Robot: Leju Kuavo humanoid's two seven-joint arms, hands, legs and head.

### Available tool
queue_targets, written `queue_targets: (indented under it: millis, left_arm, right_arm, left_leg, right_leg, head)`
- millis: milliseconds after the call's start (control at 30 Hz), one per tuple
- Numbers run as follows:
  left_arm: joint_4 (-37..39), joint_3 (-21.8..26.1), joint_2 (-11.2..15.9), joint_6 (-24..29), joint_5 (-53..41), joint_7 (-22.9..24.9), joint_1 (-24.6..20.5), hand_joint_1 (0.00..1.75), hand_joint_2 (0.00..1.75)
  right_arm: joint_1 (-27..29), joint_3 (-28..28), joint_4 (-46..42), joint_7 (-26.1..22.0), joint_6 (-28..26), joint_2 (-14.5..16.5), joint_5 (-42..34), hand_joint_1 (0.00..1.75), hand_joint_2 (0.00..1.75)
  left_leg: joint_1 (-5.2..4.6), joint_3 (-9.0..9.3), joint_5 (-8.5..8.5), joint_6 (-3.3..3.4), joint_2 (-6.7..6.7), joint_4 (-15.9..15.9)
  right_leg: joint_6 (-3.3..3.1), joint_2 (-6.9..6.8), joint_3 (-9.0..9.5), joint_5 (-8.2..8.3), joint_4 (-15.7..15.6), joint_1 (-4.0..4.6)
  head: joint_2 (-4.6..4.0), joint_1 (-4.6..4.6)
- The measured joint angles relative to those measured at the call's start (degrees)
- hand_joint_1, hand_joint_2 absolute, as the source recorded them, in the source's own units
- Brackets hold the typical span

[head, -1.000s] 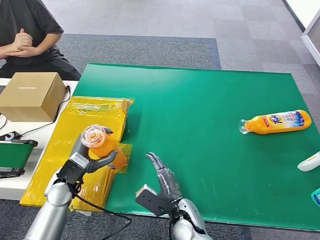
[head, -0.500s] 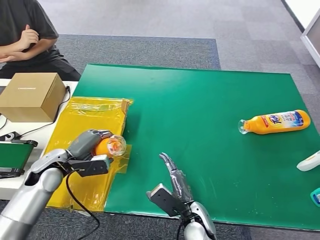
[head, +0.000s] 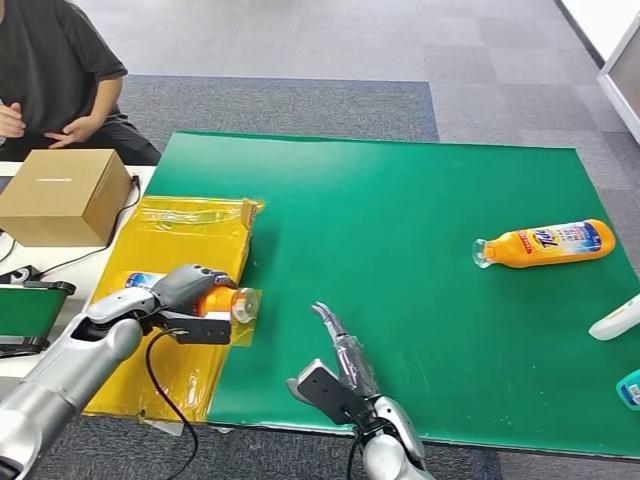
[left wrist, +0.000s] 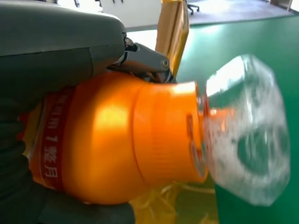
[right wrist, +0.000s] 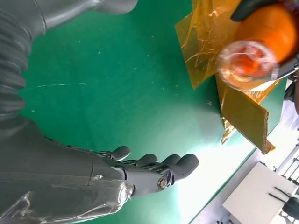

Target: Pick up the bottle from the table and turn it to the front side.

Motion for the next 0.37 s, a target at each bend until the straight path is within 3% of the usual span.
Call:
queue_targets:
  millis: [167, 367]
  left_arm:
    - [-0.2, 1.5, -0.2, 6.3, 4.7, -0.7, 4.3, 0.0, 1.75]
    - [-11.8, 14.0, -4.5, 16.4, 13.3, -3.0, 15.0, 0.0, 1.75]
  right_arm:
    - [0.5, -0.2, 0.3, 0.2, -0.2, -0.1, -0.7, 0.0, 1.75]
    - [3.7, -1.2, -2.0, 1.5, -1.1, -1.1, -0.9, 0.0, 1.75]
  left_leg:
    - [0.03, -0.08, 0.07, -0.05, 0.13, 0.0]
    - [0.02, -0.52, 0.01, 0.01, 0.14, 0.0]
  right_leg:
    - [-0.01, 0.1, -0.21, 0.0, 0.0, 0.0]
    - [0.04, 0.1, -0.55, -0.04, 0.0, -0.03]
  head:
    - [0.01, -0.01]
    - [0.0, 0.0]
